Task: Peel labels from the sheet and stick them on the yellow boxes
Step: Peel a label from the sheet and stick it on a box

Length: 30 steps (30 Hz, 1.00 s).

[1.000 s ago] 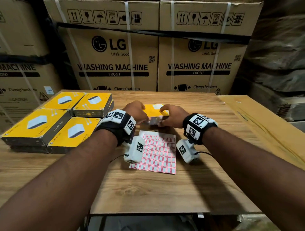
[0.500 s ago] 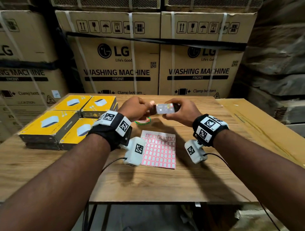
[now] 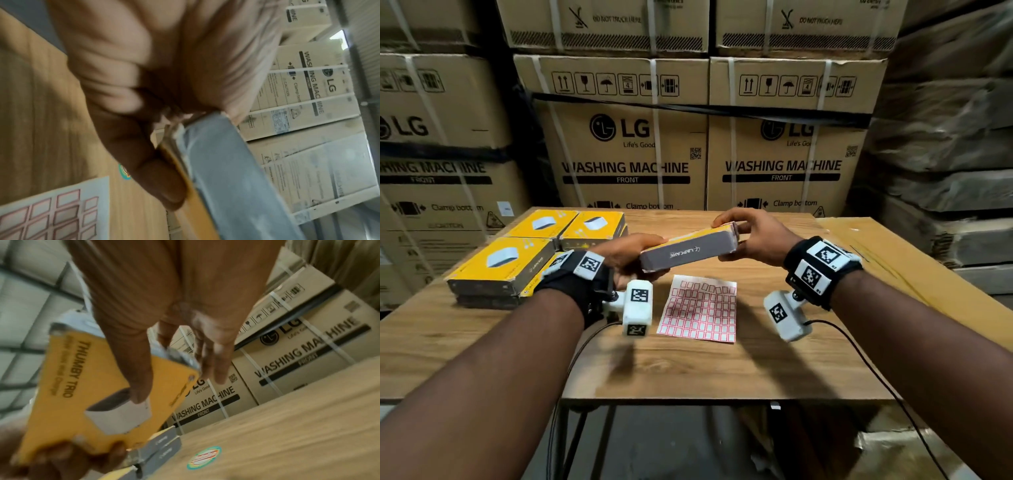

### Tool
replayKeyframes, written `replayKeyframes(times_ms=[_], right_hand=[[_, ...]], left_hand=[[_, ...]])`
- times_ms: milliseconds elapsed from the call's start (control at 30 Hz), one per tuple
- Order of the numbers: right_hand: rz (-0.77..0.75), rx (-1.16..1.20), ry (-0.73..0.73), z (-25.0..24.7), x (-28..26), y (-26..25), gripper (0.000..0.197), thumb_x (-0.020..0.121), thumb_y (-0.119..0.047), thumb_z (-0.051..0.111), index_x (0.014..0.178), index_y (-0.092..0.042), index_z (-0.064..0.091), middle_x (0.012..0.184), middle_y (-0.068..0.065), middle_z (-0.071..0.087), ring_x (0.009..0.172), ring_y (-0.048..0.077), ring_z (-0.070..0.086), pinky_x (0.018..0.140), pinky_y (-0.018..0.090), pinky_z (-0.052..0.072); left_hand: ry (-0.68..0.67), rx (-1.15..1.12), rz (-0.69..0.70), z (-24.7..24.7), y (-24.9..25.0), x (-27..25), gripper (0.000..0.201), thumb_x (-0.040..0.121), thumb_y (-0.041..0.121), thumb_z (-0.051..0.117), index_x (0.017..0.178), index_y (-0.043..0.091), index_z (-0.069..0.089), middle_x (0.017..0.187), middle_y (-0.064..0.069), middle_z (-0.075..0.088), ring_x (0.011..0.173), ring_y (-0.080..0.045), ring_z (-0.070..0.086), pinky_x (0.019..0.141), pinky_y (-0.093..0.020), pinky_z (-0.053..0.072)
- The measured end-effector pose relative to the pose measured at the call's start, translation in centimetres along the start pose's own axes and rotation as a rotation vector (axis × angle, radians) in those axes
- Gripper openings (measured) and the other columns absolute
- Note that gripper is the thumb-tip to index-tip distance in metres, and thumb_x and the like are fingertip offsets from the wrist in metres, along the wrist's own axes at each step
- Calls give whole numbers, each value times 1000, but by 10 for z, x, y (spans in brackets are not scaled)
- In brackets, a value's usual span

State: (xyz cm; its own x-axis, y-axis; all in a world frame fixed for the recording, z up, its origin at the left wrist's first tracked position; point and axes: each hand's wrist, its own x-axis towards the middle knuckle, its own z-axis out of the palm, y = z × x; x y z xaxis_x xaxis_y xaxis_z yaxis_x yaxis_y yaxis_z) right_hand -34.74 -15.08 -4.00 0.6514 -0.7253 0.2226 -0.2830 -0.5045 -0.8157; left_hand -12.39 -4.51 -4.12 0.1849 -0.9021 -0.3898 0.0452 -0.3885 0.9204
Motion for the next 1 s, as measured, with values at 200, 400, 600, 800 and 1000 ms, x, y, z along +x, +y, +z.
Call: replayKeyframes(times_ms=[200, 400, 600, 800, 1000], right_hand=[[11, -369, 48, 4, -15, -2, 96, 59, -41, 92, 141, -29, 43, 142, 5, 42, 128, 21, 45, 102, 32, 41], [-70, -462, 35, 38, -23, -20, 91, 67, -49, 85, 143, -25, 41, 142, 7, 40, 129, 20, 43, 107, 33, 37], [-77, -529, 155, 41, -41, -10, 62, 71, -32, 85, 128, -26, 59, 128, 4, 53, 119, 19, 50, 95, 24, 40], [-26, -554, 149, 30, -68, -1, 53, 72, -22, 86, 120, -23, 64, 121, 2, 60, 111, 18, 55, 92, 27, 46], [13, -617, 85, 20, -75, 10, 43, 75, -18, 83, 114, -16, 67, 116, 1, 65, 106, 16, 57, 81, 18, 38]], left_hand=[[168, -245, 117, 0, 3, -7, 25, 95, 21, 52, 106, -1, 57, 92, -19, 65, 69, -23, 70, 63, -30, 58], [162, -225, 188, 38, -1, -15, 12, 96, 17, 55, 95, 5, 55, 98, -19, 67, 65, -25, 70, 55, -31, 61], [91, -77, 104, 50, -21, -26, 25, 97, 32, 53, 98, 9, 61, 82, -16, 72, 59, -14, 69, 51, -21, 55], [0, 92, 52, 72, -35, -30, 30, 103, 37, 41, 101, 12, 57, 83, -9, 70, 51, -9, 66, 44, -15, 43], [-14, 287, 35, 90, -46, -10, 28, 102, 37, 37, 102, 14, 53, 88, -10, 70, 55, -11, 67, 45, -16, 44]])
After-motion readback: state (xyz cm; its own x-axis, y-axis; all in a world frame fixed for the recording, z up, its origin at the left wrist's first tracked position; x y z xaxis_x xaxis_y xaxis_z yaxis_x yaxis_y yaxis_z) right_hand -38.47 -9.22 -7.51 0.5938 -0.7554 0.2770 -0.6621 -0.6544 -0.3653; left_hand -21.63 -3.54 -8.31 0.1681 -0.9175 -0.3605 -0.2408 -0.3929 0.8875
